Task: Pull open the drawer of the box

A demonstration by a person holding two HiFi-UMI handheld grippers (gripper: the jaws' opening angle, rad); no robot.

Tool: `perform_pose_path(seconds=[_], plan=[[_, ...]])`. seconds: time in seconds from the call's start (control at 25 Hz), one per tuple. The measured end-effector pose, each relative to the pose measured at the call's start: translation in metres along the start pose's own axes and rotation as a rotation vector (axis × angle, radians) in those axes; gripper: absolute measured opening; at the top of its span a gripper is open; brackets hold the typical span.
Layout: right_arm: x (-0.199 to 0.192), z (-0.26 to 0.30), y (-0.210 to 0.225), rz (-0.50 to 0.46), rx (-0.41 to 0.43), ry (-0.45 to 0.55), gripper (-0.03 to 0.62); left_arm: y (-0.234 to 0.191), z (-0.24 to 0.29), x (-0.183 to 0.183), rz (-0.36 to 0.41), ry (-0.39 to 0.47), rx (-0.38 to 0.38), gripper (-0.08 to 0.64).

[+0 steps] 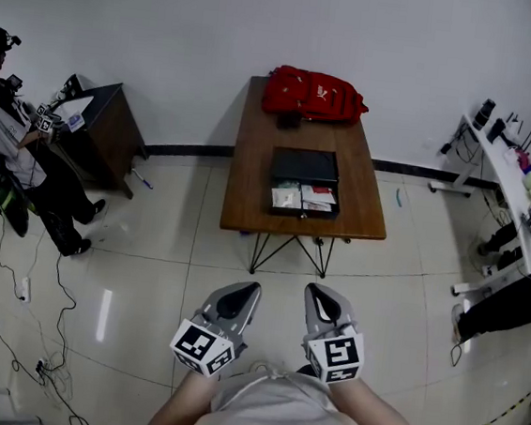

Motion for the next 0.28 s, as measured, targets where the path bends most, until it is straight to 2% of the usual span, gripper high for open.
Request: perform_pose_path(seconds=[0.28], plan=[[-0.001, -0.008, 0.006, 0.008, 0.004, -0.001, 0.005, 0.012, 0.007, -0.002, 0.010, -0.008, -0.017, 0.006]])
Point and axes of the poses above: the fingertips, and each gripper's own axes: z forward along the fingers, y to its right, x out of its top, the point moved 1 cm from there along -z, backward along the fingers, and after that the axes turned 10 degrees about y, right-handed, at the moved point
